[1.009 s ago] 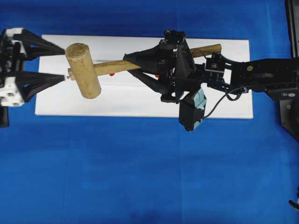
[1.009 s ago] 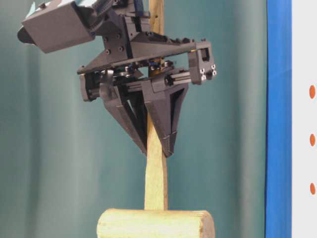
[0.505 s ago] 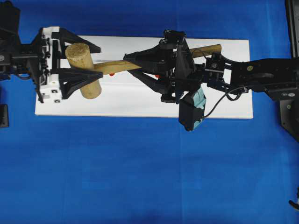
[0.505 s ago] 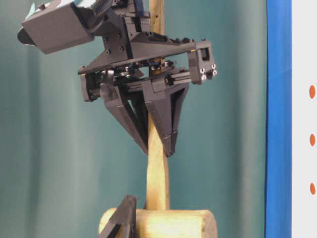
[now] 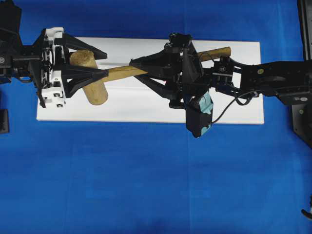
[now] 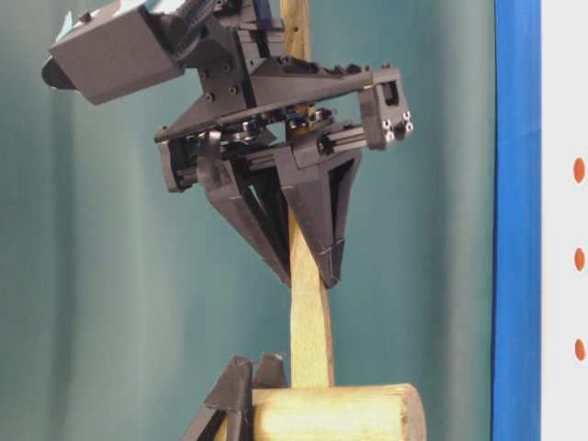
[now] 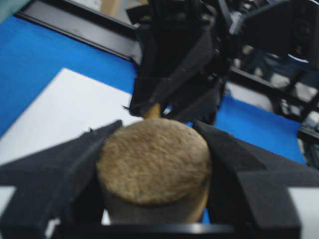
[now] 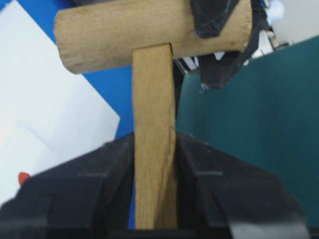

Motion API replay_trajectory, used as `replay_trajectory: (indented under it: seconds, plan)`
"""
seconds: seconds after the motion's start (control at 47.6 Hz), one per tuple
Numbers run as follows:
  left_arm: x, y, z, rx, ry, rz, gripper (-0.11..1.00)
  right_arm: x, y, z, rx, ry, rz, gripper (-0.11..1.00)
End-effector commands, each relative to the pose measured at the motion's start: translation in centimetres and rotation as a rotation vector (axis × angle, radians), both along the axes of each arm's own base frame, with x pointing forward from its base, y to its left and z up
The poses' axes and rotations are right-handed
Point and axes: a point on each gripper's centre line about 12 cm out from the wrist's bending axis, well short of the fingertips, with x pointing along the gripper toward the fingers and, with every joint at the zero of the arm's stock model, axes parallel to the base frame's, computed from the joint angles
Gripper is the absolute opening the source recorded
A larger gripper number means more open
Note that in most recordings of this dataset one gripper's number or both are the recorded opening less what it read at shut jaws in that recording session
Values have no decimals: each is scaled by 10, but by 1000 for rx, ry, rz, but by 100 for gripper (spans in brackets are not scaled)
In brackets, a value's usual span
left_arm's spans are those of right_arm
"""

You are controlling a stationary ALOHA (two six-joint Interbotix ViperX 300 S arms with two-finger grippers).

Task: Hit the mark with a hammer.
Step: 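Close the left gripper around the mallet head, then turn the mallet head upright, then open and withdraw the left gripper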

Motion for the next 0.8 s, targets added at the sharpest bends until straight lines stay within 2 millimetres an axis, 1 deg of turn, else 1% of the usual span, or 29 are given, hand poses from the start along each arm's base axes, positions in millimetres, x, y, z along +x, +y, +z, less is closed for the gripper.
replay_trajectory:
  seconds: [0.0,0.147,0.336,0.378,0.421,0.463,0.526,0.589,0.673,0.715,0.778]
  plan:
    - [1,0,7,13,-19,-3,44,1,-1,28,13,-74,-6,10]
    - [1,0,8,14,-22,-1,44,2,-4,28,35,-55,-15,10]
    - [1,0,8,14,-22,-1,44,2,-12,28,78,-50,-50,10]
    - [1,0,8,14,-20,-3,44,2,-13,28,84,-51,-53,12]
    - [1,0,8,17,-20,-1,44,2,-12,28,88,-51,-54,19]
    - [1,0,8,18,-20,-1,44,2,-13,28,93,-51,-57,29]
    - [1,0,7,23,-18,-2,44,2,-14,27,107,-49,-65,47]
    - [1,0,7,29,-11,-3,44,1,-13,25,126,-39,-67,67]
    - [0,-1,5,59,13,-8,44,0,-11,24,168,-9,-66,89]
    - [0,0,4,88,27,-9,44,-1,-10,24,204,4,-68,95]
    - [1,-1,2,143,53,-16,44,-3,-10,26,292,18,-79,93]
